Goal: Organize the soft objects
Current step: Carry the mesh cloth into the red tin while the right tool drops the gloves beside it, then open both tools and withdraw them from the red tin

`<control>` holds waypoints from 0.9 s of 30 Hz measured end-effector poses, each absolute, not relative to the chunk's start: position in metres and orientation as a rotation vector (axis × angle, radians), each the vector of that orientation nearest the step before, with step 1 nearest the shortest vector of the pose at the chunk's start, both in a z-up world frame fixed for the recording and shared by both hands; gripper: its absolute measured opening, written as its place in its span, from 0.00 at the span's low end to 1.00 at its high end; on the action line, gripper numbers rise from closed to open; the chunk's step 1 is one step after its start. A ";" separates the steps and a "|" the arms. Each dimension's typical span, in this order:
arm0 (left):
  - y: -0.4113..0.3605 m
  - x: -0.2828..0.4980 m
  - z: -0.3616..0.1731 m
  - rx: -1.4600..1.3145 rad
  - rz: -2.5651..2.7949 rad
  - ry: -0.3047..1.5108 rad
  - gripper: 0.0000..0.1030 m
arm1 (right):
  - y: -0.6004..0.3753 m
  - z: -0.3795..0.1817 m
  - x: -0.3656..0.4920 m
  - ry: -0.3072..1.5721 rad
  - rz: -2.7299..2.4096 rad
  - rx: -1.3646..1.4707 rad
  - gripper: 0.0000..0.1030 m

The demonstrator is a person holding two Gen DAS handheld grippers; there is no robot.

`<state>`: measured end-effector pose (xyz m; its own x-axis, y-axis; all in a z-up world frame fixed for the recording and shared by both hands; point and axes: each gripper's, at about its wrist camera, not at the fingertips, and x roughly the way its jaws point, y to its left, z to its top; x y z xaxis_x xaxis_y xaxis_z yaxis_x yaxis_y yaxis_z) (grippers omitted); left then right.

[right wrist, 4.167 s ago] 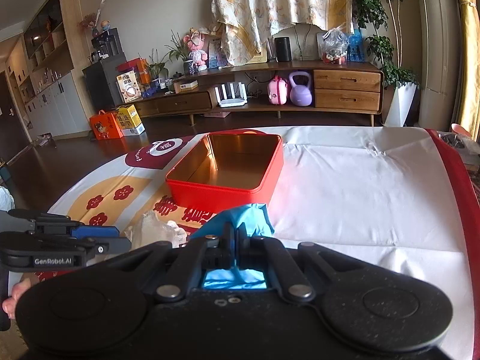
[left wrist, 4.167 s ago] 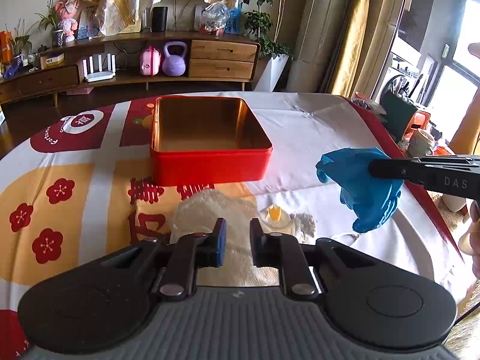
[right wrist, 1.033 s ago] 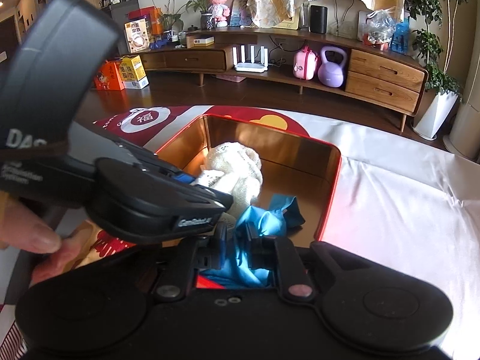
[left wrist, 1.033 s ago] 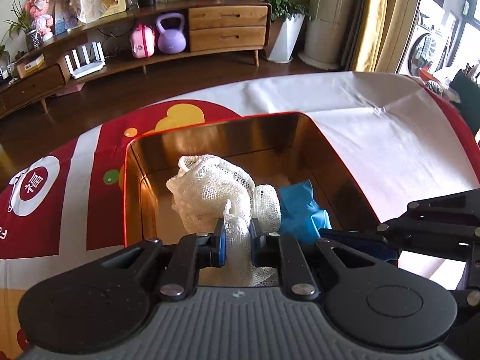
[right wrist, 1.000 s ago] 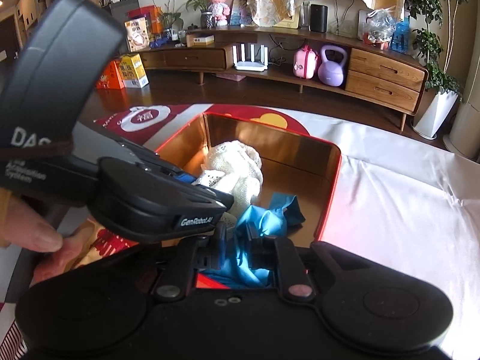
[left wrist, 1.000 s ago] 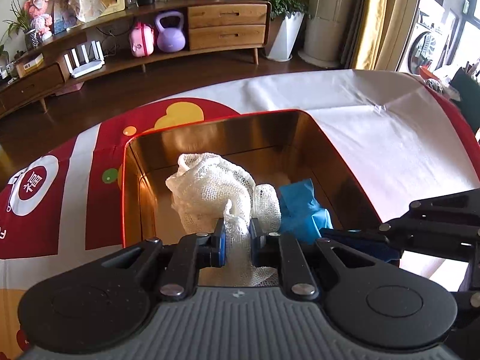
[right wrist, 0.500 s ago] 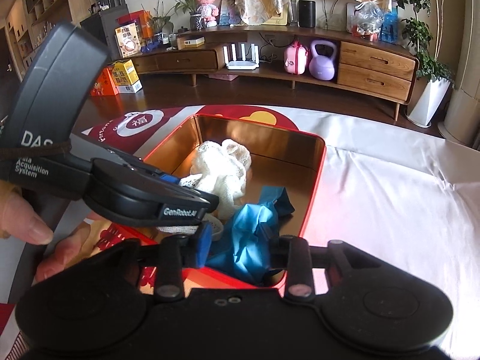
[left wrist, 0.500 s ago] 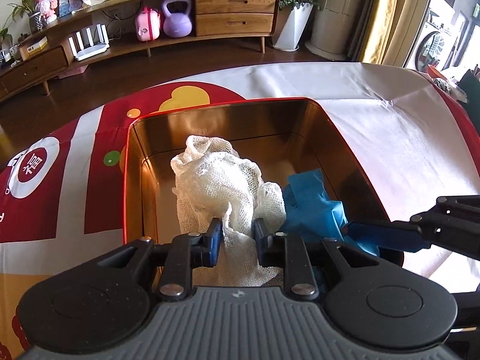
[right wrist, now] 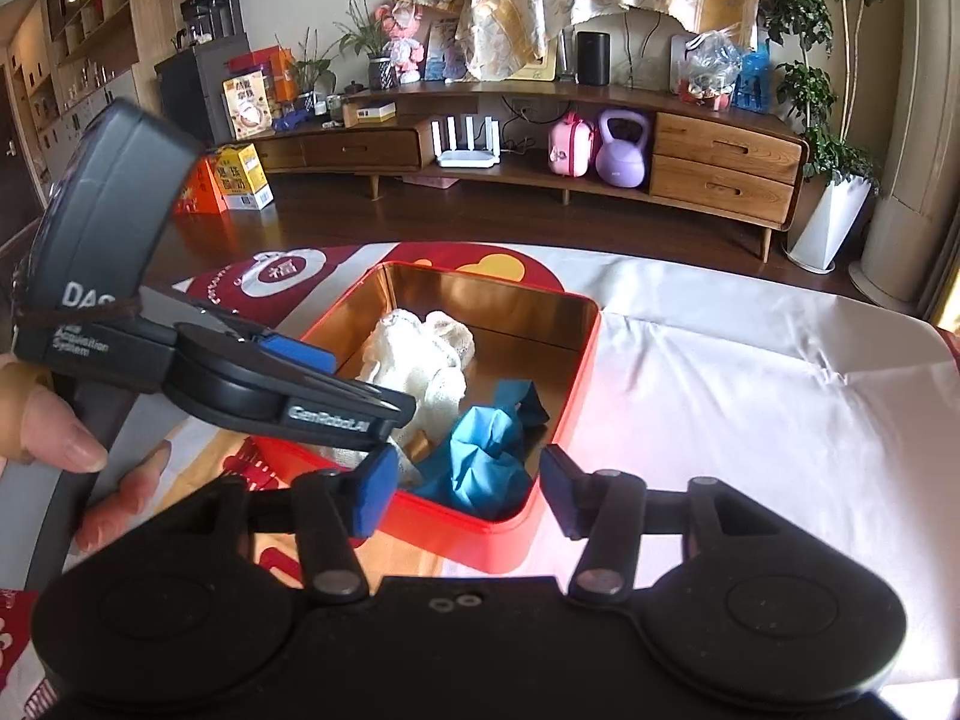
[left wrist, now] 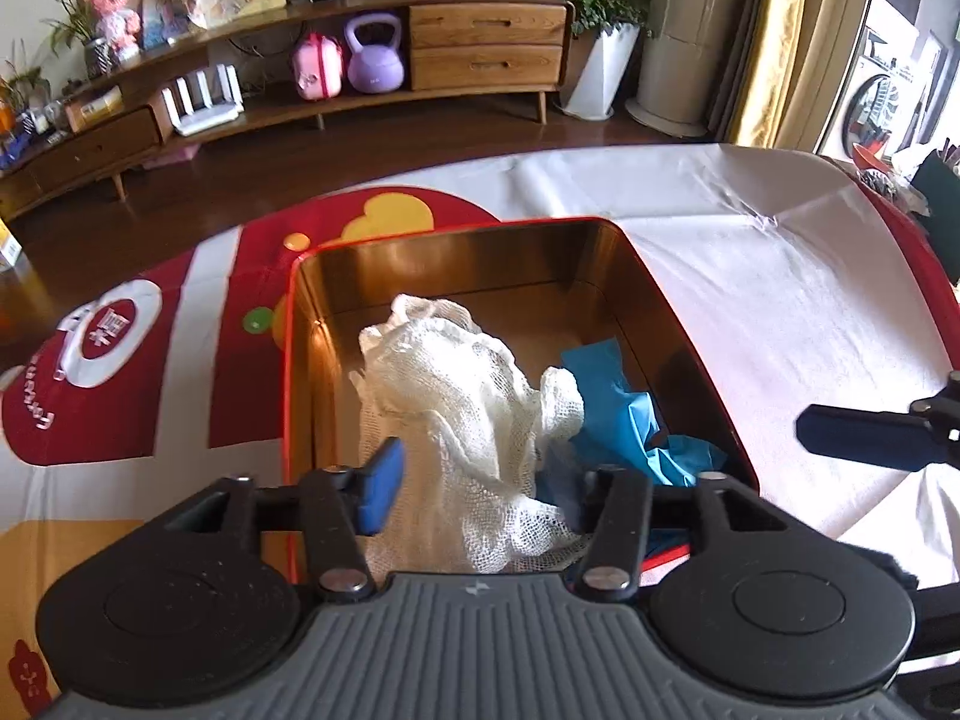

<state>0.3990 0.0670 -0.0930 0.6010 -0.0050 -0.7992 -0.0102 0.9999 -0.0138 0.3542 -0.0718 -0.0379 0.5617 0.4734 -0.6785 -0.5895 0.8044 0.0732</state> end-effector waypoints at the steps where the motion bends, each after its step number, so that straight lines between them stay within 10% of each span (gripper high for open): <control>1: 0.067 0.395 -0.090 -0.024 -0.005 0.916 0.57 | -0.075 -0.035 0.352 0.741 0.625 -0.163 0.57; 27: 0.056 0.256 -0.017 -0.066 -0.033 0.747 0.76 | -0.118 0.017 0.260 0.628 0.629 -0.101 0.96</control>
<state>0.2559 0.0564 -0.0174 0.7330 -0.0533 -0.6781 0.0062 0.9974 -0.0716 0.2596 -0.1183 0.0172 0.6308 0.5189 -0.5769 -0.5783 0.8101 0.0963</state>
